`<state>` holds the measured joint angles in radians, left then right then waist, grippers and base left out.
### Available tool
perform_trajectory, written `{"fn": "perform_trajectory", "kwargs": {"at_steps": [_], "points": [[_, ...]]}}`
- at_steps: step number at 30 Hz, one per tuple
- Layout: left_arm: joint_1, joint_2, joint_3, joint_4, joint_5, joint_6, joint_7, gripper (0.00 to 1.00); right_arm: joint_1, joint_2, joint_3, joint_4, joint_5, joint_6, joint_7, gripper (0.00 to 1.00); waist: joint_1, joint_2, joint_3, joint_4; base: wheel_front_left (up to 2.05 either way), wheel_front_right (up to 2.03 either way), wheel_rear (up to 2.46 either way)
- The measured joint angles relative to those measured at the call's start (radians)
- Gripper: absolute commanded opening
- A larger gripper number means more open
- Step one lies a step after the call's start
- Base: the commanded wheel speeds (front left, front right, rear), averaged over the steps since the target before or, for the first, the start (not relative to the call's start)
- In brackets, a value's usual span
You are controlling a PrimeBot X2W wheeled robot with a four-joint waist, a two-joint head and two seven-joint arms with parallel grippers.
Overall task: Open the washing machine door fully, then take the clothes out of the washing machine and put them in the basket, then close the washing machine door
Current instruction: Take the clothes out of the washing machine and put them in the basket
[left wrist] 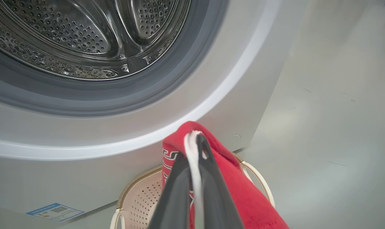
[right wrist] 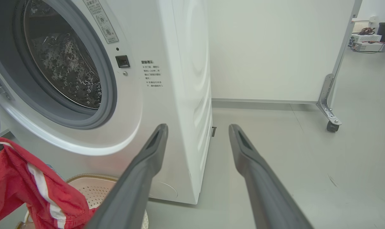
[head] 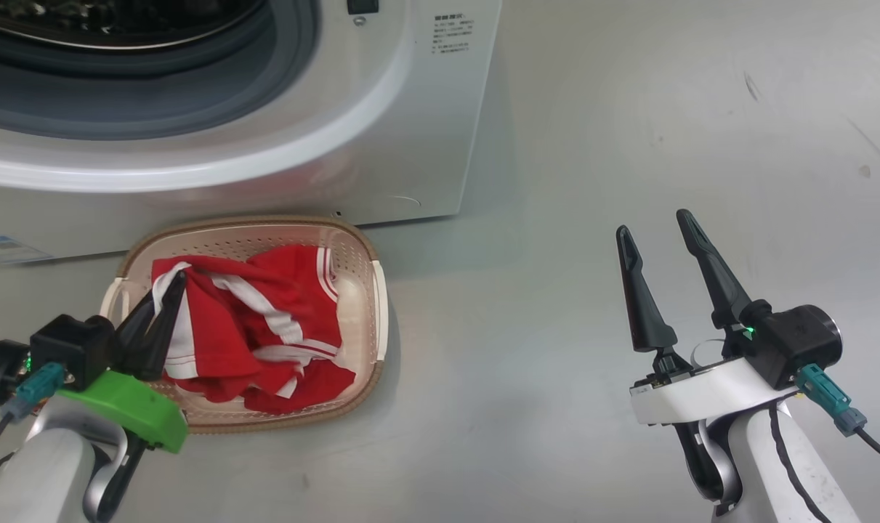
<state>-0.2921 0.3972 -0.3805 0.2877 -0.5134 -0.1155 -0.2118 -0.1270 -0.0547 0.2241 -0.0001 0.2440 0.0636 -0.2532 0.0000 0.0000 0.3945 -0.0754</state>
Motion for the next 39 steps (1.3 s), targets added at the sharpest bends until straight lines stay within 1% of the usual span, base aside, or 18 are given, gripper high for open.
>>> {"fn": "perform_trajectory", "kwargs": {"at_steps": [10,21,25,31,32,39], "points": [[-0.058,0.012,-0.011,0.096,-0.005,-0.004,0.034,0.00,-0.022,0.002,0.009,-0.012,0.000,-0.003,0.000,1.00,0.0000,0.0000,0.066,-0.049,0.00,0.00,0.00],[-0.167,0.012,-0.045,0.228,-0.006,-0.005,0.079,0.00,-0.051,0.005,0.020,-0.031,-0.004,-0.006,0.000,1.00,0.0000,0.0000,0.166,-0.112,0.00,0.00,0.00],[-0.188,0.012,-0.066,0.288,-0.005,-0.006,0.100,0.00,-0.058,0.006,0.019,-0.037,-0.008,-0.015,0.000,1.00,0.0000,0.0000,0.198,-0.130,0.00,0.00,0.00],[-0.191,0.013,-0.100,0.398,-0.002,-0.009,0.143,0.00,-0.060,0.006,0.019,-0.043,-0.014,-0.016,0.000,1.00,0.0000,0.0000,0.239,-0.151,0.00,0.00,0.00],[-0.191,0.012,-0.103,0.414,-0.003,-0.009,0.150,0.00,-0.060,0.006,0.020,-0.044,-0.018,-0.024,0.000,1.00,0.0000,0.0000,0.246,-0.153,0.00,0.00,0.00],[-0.218,0.007,-0.096,0.517,-0.021,-0.010,0.181,0.00,-0.070,0.007,0.018,-0.050,-0.027,-0.031,0.000,1.00,0.0000,0.0000,0.278,-0.160,0.00,0.00,0.00]]}}
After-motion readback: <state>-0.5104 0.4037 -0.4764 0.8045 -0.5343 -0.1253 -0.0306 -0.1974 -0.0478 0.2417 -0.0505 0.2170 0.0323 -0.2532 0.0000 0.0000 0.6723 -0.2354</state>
